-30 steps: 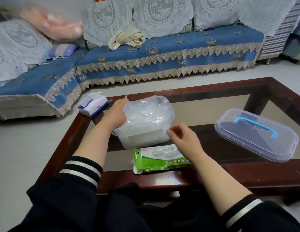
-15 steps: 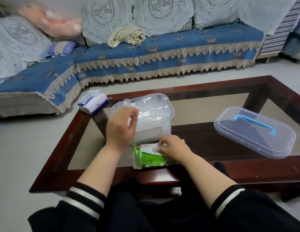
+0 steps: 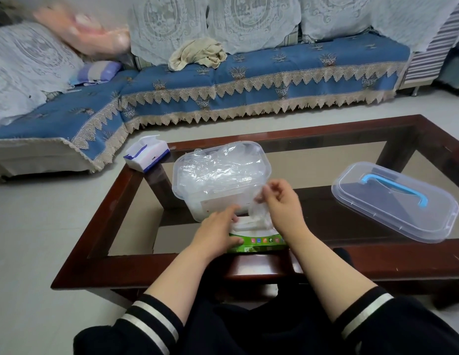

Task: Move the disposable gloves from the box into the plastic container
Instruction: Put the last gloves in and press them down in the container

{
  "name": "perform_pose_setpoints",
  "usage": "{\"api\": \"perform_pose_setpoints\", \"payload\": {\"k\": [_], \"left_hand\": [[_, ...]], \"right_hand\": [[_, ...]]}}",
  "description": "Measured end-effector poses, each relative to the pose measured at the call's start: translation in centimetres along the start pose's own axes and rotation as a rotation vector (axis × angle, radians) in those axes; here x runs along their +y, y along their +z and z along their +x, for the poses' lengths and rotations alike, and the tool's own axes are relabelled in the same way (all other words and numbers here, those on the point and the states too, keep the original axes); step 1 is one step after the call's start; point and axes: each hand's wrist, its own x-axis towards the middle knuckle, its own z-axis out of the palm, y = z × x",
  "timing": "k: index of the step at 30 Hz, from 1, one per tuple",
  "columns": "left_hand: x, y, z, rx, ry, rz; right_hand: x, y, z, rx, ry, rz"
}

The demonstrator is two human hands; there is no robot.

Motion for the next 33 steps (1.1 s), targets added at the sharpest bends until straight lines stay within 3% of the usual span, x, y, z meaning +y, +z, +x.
{"api": "perform_pose_setpoints", "payload": {"k": [3,6,10,13,15,17,22,26,30,33], "left_hand": [[-0.2,0.2,-0.1,0.005,0.004,-0.038],[-0.5,0.4,-0.2,0.019,-0.012,-0.072],[0.3,-0.4,-0.1,0.143,0.002,-0.087],[4.0,-2.7,-0.6,0.232,0.053,-0.533],[6.7,-4.1,-0.3,0.118,0.075,-0.824],[8.5,-4.7,0.3,0.026,0.094,-0.911],[10.1,-5.3,1.9,0.174,0.132,-0.757],[10.6,-7.4,2.9,0.158,0.149,-0.651],[10.6,-11.1,3.3,0.043,0.138,-0.412],[10.1,-13.6,3.5,0.074,0.129,-0.34]], "right_hand": [[-1.1,-0.6,-0.3,0.146,-0.057,0.192],[-1.4,-1.5,-0.2,0.237,-0.076,0.224],[-1.8,-2.2,-0.4,0.235,-0.105,0.244],[-1.7,-2.1,-0.4,0.149,-0.093,0.274],[-1.5,-1.9,-0.4,0.095,-0.094,0.28],[-1.7,-1.8,-0.4,0.064,-0.105,0.264],[-1.5,-2.2,-0.2,0.105,-0.065,0.2],[-1.9,-2.4,-0.1,0.06,-0.039,0.264],[-1.8,-2.7,0.1,-0.009,-0.006,0.245],[-1.8,-2.8,0.5,0.045,0.024,0.265]]}}
